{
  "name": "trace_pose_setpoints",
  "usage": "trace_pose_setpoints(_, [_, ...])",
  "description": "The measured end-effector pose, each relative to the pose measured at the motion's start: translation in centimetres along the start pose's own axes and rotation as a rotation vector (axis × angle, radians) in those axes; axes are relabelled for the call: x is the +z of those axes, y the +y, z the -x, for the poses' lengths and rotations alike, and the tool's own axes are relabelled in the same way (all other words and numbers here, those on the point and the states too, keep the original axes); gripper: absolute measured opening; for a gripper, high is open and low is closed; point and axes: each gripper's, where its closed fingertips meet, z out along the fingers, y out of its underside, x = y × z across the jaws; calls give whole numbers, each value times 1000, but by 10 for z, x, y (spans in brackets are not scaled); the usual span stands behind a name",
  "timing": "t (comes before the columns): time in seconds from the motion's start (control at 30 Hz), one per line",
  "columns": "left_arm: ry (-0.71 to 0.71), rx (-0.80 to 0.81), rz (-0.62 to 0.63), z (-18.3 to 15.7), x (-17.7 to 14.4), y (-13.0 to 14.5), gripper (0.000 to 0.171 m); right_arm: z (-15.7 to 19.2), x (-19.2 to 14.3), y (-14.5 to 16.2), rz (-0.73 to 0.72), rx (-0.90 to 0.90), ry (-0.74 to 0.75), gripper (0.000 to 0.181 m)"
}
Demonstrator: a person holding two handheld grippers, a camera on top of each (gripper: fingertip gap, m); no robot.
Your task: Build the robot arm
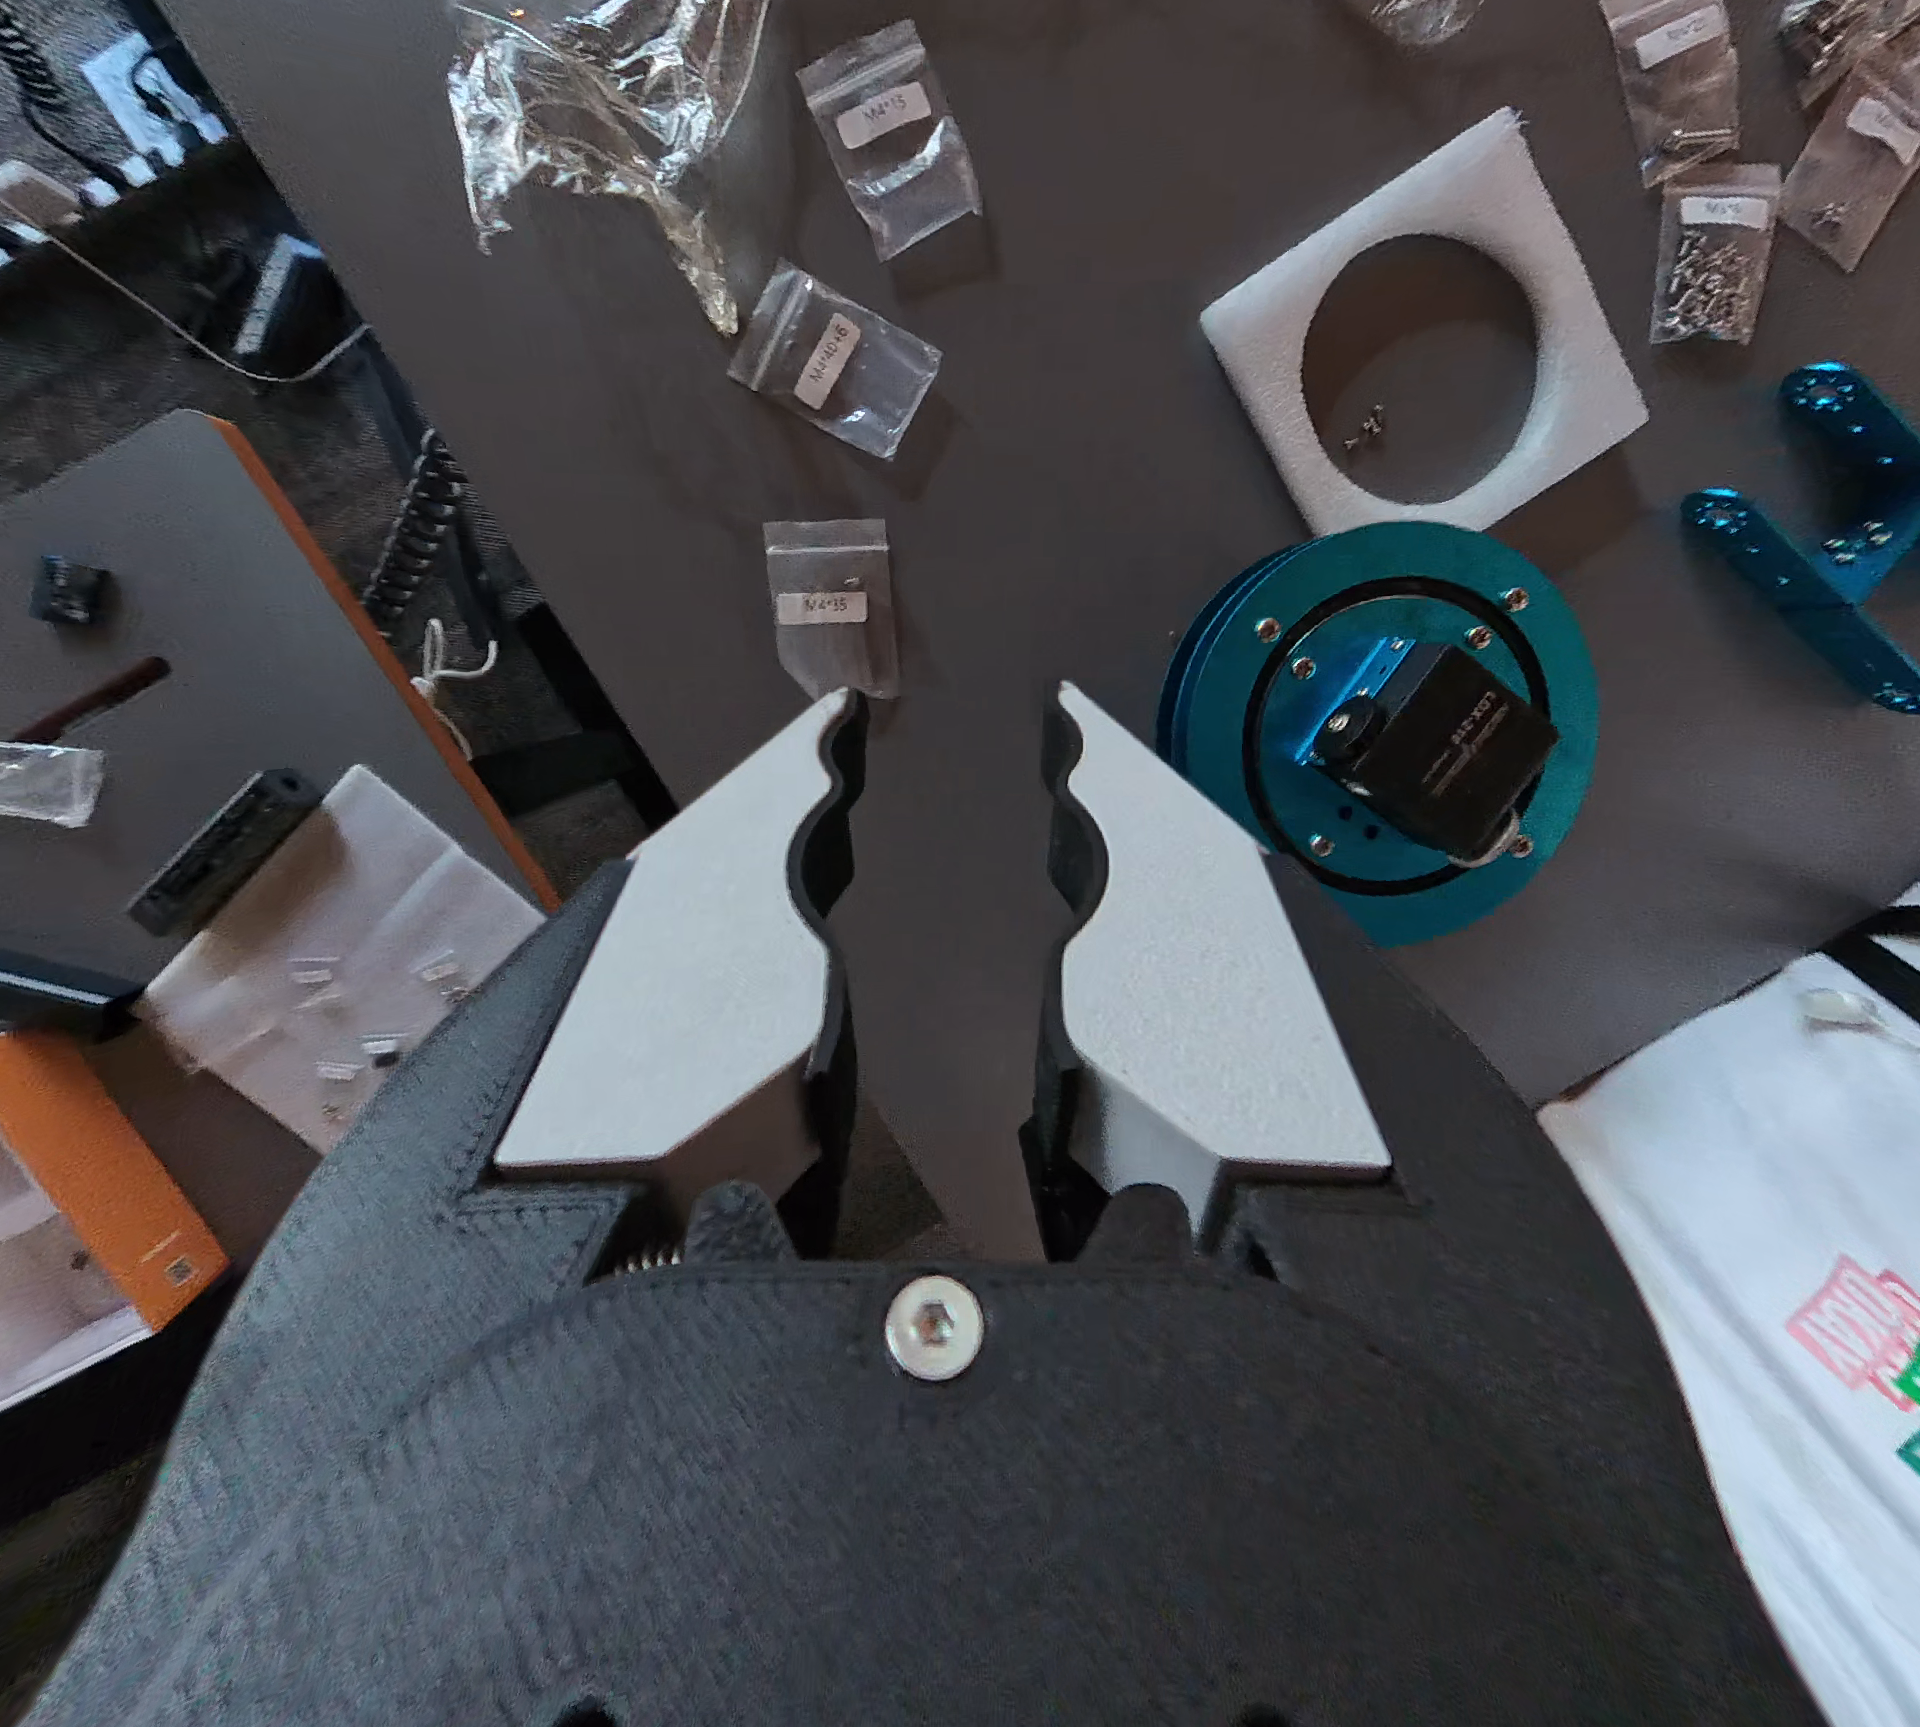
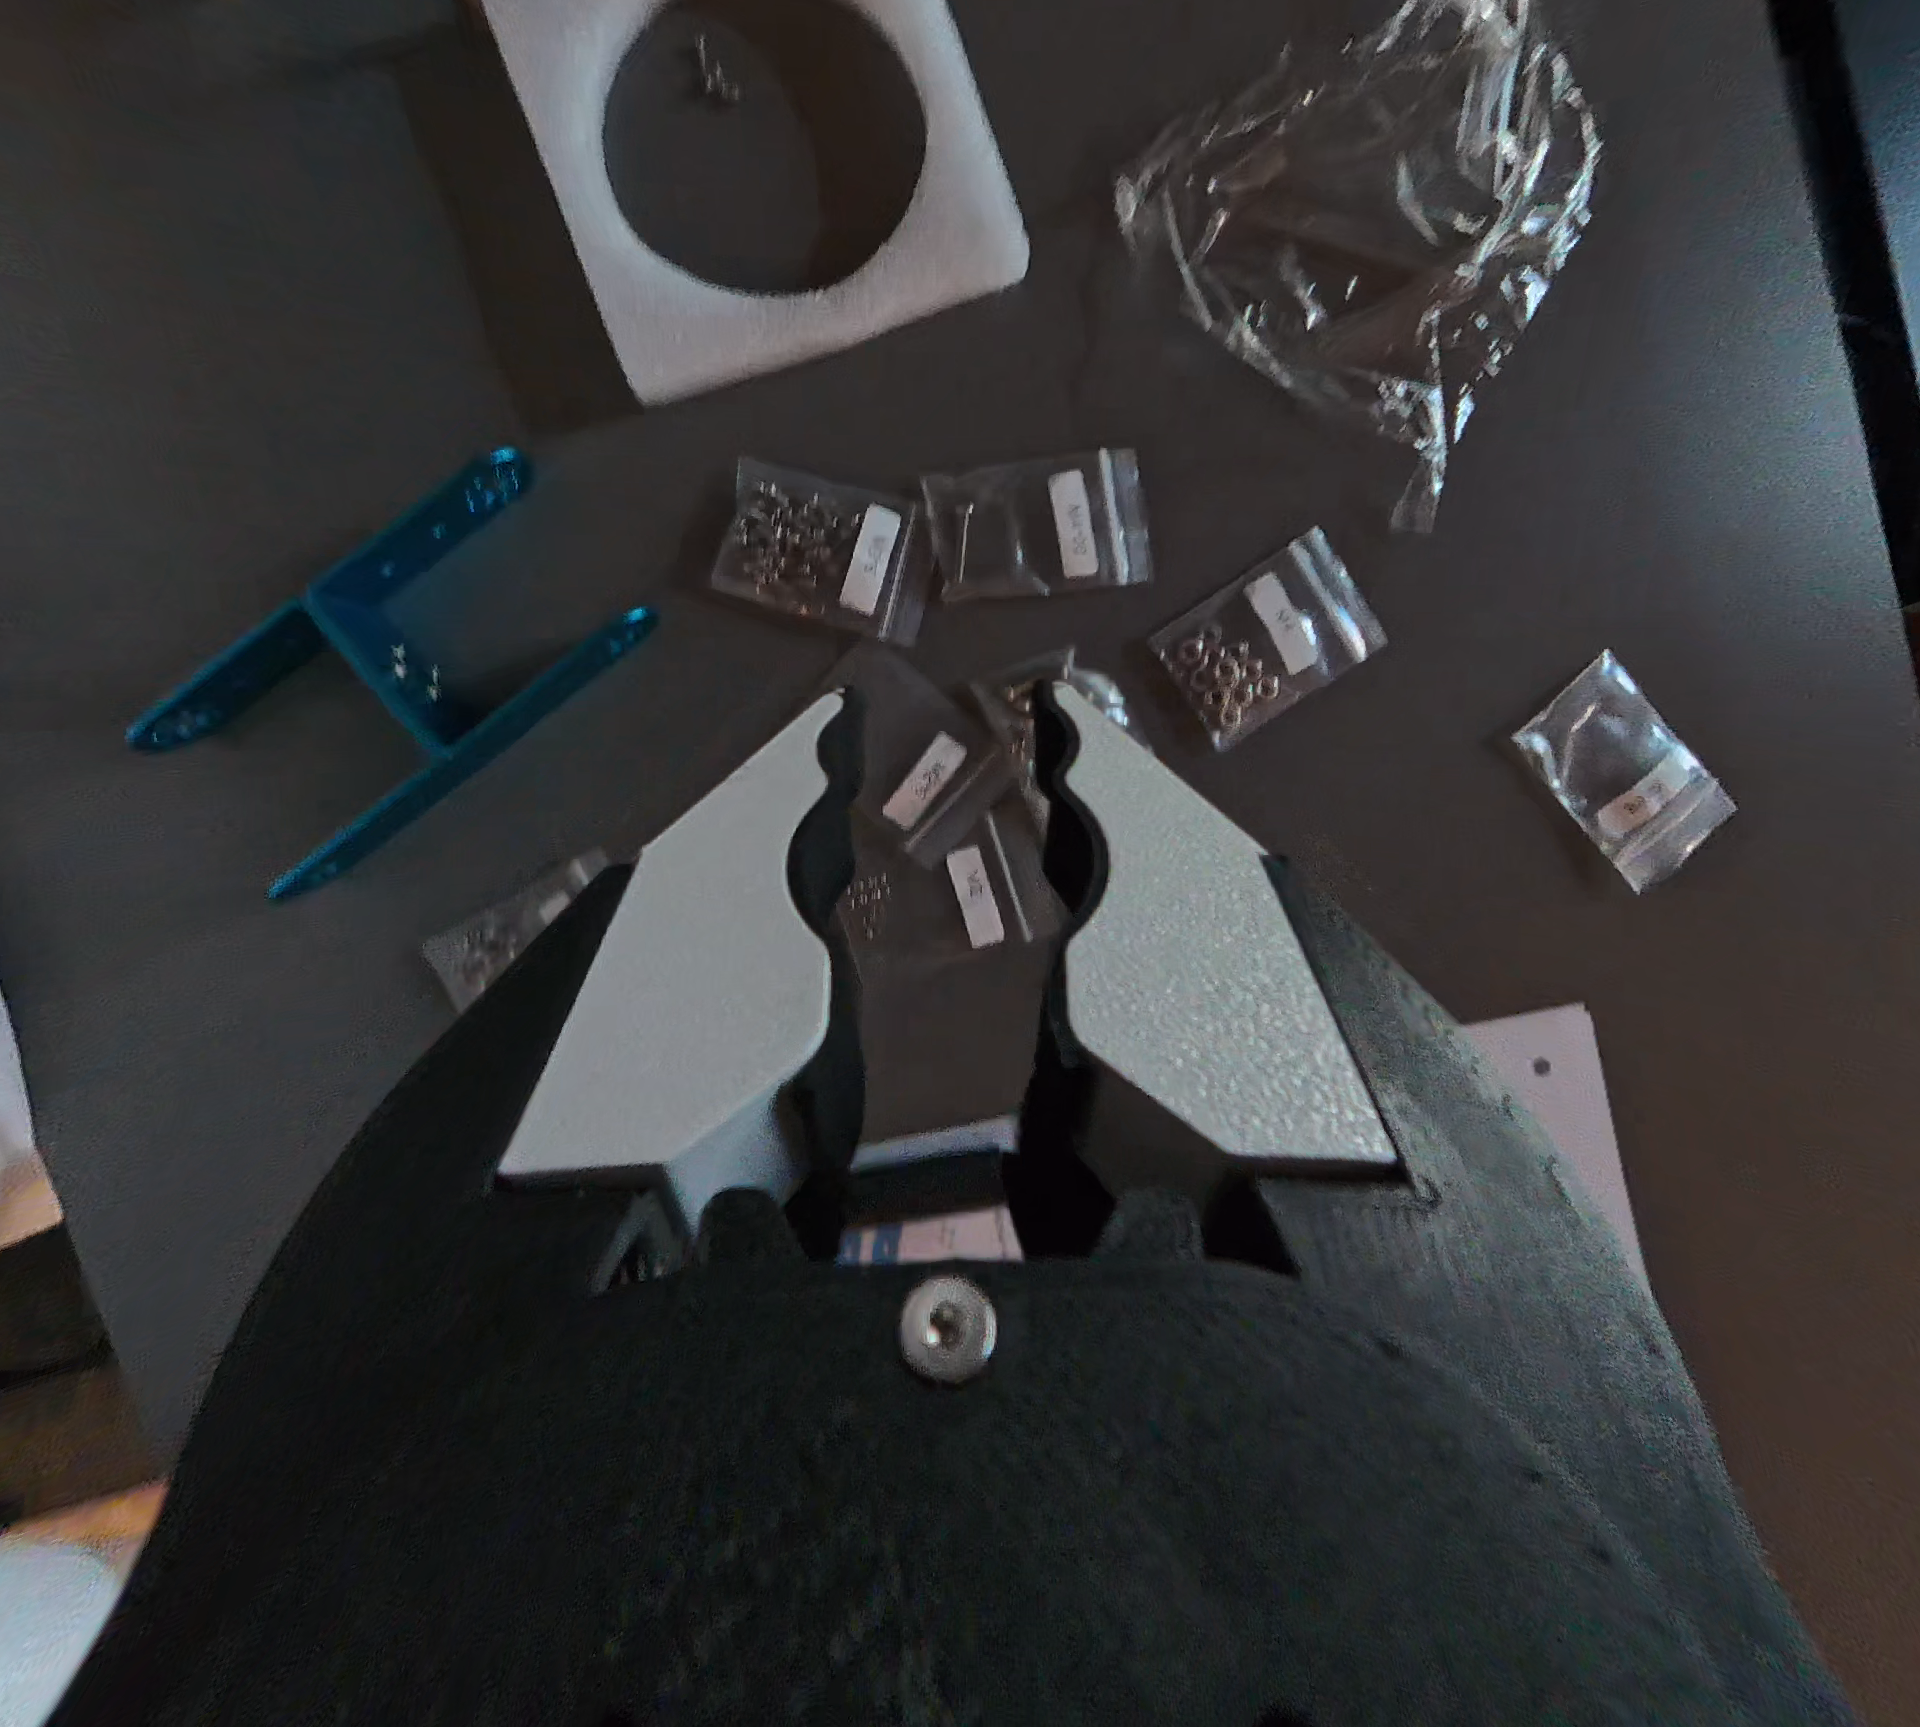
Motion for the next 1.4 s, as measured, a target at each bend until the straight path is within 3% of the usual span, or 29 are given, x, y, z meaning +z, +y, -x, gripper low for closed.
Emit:
trace_pose_setpoints(0.13, [46, -22, 26, -11, 10, -6, 31, 11, -14, 60, 295, -76, -9, 27])
trace_pose_setpoints(0.27, [-4, 11, -18, -25, 2, -14, 27, 27, -41, 112, 507, 57, -19, 26])
trace_pose_setpoints(0.33, [-39, 28, -95, -40, -9, -22, 27, 39, -51, 127, 556, 57, -31, 0])
trace_pose_setpoints(0.47, [-66, 72, -356, -87, -38, -25, 22, 54, -74, 154, 645, 84, -4, 0])
trace_pose_setpoints(0.57, [-139, 42, -524, -110, -58, 12, 16, 54, -87, 151, 564, 69, 20, 0])
trace_pose_setpoints(0.7, [-265, -32, -642, -140, -79, 88, 10, 36, -100, 148, 461, 73, 83, 0])
trace_pose_setpoints(0.87, [-344, -193, -766, -181, -106, 175, 4, -27, -107, 131, 330, 59, 289, 0])
trace_pose_setpoints(0.93, [-389, -243, -766, -189, -115, 206, 4, -58, -106, 113, 249, 67, 393, 0])
trace_pose_setpoints(1.0, [-432, -288, -747, -195, -124, 235, 3, -70, -96, 90, 163, 68, 401, 0])
trace_pose_setpoints(1.2, [-574, -346, -745, -201, -164, 298, 2, -41, -72, 44, 129, -79, 372, 0])
trace_pose_setpoints(1.3, [-617, -373, -754, -192, -182, 323, 2, -12, -67, 40, 160, -141, 316, 0])
trace_pose_setpoints(1.4, [-675, -396, -750, -172, -198, 353, 3, -5, -76, 40, 197, -161, 393, 0])
